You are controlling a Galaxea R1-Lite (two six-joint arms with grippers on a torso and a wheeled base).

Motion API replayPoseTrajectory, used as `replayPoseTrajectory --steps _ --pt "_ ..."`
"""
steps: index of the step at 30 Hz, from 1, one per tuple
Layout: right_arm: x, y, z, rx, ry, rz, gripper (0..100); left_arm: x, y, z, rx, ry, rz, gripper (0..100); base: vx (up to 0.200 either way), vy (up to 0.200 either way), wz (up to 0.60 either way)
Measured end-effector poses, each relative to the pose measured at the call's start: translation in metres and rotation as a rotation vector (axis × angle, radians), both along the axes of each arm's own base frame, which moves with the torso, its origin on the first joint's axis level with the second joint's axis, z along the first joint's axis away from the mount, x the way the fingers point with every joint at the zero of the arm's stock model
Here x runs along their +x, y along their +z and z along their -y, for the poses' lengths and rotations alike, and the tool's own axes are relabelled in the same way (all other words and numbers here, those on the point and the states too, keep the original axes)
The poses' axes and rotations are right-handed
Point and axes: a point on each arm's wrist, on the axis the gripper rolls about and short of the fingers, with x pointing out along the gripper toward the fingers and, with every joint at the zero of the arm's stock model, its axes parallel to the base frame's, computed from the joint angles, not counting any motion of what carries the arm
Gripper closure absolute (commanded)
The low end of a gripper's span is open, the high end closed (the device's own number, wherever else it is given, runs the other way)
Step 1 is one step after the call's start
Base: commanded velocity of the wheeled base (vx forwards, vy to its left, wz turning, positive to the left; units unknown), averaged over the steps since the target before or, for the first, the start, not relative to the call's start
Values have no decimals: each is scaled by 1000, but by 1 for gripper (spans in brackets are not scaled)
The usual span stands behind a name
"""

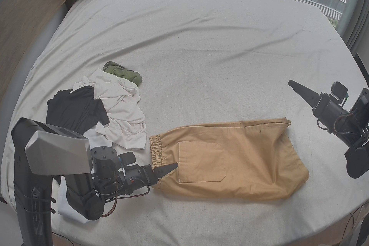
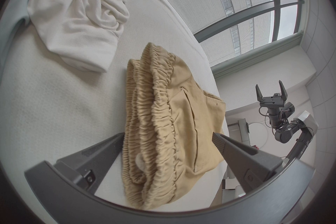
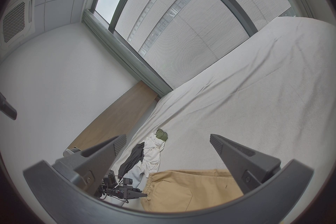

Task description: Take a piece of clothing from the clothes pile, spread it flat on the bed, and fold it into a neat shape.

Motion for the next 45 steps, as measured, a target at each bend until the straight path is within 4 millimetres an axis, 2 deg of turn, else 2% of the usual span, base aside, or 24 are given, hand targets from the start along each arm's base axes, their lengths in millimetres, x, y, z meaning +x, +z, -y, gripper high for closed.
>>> replayPoseTrajectory --steps 10,11,23,30,45 --pt "-2 -3 -2 -1 7 -12 0 6 -2 5 -42 11 -24 0 0 0 0" --pt "-2 -3 -3 -2 9 -13 0 7 -2 6 -44 12 -23 100 0 0 0" --pt "-4 -5 -7 -4 25 -23 0 11 -4 3 -45 30 -21 100 0 0 0" --pt "-5 -7 -9 -6 31 -30 0 12 0 -1 -23 125 -2 100 0 0 0" --pt "-5 -19 -16 -17 56 -72 0 -12 26 -19 -19 154 -5 100 0 0 0"
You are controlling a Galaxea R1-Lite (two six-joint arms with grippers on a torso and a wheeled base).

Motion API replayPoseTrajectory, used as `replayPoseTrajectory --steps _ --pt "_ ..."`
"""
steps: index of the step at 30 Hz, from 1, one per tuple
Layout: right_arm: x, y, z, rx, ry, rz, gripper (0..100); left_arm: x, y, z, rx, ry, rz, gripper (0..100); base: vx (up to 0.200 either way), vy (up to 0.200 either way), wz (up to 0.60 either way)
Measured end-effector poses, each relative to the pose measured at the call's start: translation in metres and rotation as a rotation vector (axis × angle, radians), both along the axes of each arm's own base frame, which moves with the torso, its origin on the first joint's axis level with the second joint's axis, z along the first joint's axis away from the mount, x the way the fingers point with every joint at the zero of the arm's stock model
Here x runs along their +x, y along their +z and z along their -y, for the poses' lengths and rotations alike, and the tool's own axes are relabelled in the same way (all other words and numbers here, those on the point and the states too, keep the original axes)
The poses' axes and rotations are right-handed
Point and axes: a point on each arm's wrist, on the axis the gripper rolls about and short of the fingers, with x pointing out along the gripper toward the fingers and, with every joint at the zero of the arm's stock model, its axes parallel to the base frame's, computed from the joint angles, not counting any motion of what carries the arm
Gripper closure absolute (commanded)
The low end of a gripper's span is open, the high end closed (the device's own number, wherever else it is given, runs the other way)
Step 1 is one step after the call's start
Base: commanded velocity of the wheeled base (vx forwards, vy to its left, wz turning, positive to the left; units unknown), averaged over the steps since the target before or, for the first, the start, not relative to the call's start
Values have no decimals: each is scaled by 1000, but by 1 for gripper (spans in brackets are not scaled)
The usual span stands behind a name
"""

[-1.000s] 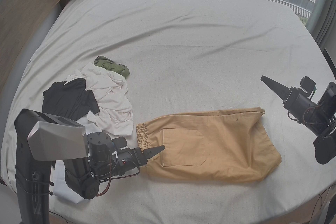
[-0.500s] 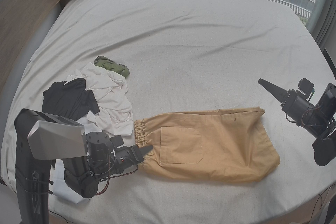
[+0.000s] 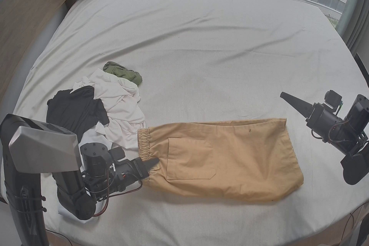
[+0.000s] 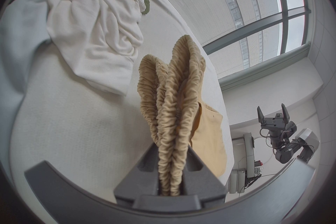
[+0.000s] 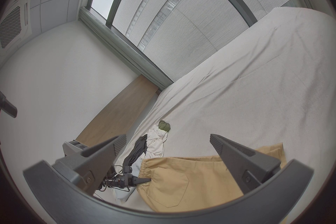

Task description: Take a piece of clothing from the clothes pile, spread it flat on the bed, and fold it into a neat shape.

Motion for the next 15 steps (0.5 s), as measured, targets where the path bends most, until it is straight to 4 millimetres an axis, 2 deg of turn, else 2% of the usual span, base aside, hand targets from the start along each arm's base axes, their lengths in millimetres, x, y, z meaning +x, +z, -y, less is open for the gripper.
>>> replayPoseTrajectory --steps 15 --pt "1 -28 -26 -84 79 -44 0 -15 18 -23 -3 46 4 100 0 0 0"
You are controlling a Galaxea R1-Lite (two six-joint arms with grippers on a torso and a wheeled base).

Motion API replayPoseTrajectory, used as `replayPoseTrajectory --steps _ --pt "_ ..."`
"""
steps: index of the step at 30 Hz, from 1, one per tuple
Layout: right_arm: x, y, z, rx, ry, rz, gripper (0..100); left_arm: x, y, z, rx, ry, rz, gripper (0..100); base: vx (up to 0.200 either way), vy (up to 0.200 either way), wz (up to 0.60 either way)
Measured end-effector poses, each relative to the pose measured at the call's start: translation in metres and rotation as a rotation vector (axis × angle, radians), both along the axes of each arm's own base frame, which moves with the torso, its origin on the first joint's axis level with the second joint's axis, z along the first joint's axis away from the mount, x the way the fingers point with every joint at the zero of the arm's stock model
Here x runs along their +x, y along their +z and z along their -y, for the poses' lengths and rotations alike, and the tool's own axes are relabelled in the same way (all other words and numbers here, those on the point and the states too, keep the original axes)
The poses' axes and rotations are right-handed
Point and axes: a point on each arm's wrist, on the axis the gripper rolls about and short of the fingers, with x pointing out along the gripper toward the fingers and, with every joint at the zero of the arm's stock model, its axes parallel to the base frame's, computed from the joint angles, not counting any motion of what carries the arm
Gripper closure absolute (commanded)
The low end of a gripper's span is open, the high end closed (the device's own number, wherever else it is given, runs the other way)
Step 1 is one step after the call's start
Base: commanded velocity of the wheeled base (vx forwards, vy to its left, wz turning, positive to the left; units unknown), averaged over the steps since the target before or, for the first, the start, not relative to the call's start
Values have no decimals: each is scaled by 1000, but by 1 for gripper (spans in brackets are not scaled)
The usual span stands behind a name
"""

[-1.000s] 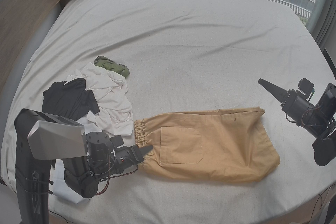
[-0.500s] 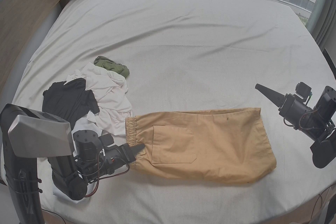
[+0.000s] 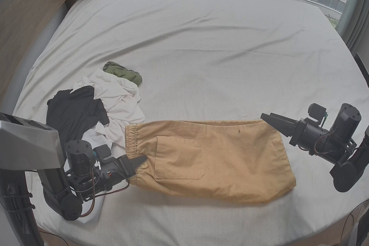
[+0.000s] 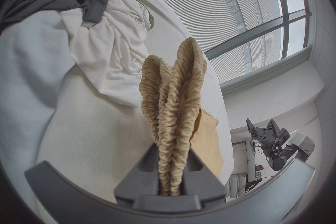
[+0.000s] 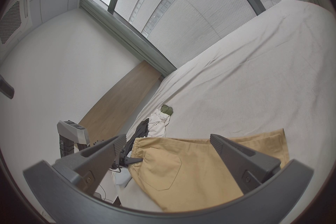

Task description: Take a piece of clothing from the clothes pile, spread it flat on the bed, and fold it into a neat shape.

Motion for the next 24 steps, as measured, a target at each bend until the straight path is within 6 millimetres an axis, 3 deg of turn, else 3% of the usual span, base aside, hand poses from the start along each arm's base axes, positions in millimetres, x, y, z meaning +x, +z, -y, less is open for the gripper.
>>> replayPoseTrajectory --steps 14,24 --pt "-1 -4 -4 -5 13 -14 0 -11 2 -22 1 23 -33 100 0 0 0" --pt "-1 -5 -5 -7 19 -18 0 -27 15 -58 -46 14 -46 100 0 0 0"
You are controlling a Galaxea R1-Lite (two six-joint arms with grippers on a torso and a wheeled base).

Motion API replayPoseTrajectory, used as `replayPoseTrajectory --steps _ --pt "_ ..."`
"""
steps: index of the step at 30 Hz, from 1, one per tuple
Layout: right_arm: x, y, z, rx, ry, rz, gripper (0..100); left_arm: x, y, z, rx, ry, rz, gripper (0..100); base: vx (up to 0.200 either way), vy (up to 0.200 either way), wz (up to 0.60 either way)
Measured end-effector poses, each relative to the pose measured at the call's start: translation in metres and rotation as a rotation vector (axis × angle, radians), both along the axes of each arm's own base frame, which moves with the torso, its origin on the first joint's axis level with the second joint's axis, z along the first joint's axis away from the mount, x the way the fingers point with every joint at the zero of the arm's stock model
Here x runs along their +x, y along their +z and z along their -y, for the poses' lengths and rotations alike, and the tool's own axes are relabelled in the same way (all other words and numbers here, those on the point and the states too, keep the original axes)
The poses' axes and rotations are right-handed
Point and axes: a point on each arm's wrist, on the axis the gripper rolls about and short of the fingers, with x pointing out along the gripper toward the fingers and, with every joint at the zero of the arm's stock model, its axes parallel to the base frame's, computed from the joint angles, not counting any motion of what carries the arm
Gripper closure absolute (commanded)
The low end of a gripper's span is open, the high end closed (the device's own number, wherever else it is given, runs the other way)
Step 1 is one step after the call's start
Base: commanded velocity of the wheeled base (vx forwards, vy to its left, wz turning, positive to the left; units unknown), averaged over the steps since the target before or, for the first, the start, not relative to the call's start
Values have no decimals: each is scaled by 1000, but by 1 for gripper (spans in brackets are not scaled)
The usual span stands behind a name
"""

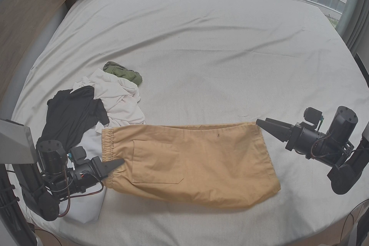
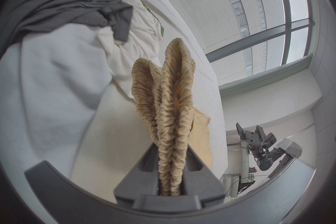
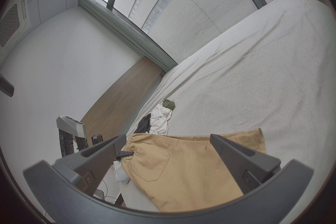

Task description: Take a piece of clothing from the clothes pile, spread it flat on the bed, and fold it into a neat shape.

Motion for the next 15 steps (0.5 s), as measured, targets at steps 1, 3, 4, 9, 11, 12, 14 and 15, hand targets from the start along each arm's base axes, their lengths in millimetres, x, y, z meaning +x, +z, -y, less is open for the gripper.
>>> replayPoseTrajectory --steps 1,3,4,9,11,12,14,15 --pt "0 0 0 0 0 0 0 -2 1 -3 0 9 -2 100 0 0 0" --pt "0 0 0 0 1 -1 0 -6 2 -9 2 29 -6 100 0 0 0" --pt "0 0 0 0 1 -1 0 -7 2 -10 4 33 -7 100 0 0 0" --pt "0 -2 -1 -1 1 -6 0 -12 4 -17 21 36 7 100 0 0 0" --pt "0 -2 -2 -2 4 -8 0 -12 5 -17 31 20 21 100 0 0 0" --pt "1 -3 -2 -2 5 -10 0 -12 5 -16 35 15 26 100 0 0 0" --pt "1 -3 -2 -3 5 -12 0 -11 6 -15 38 6 36 100 0 0 0" --pt "1 -4 -2 -3 2 -13 0 -10 7 -14 38 1 41 100 0 0 0"
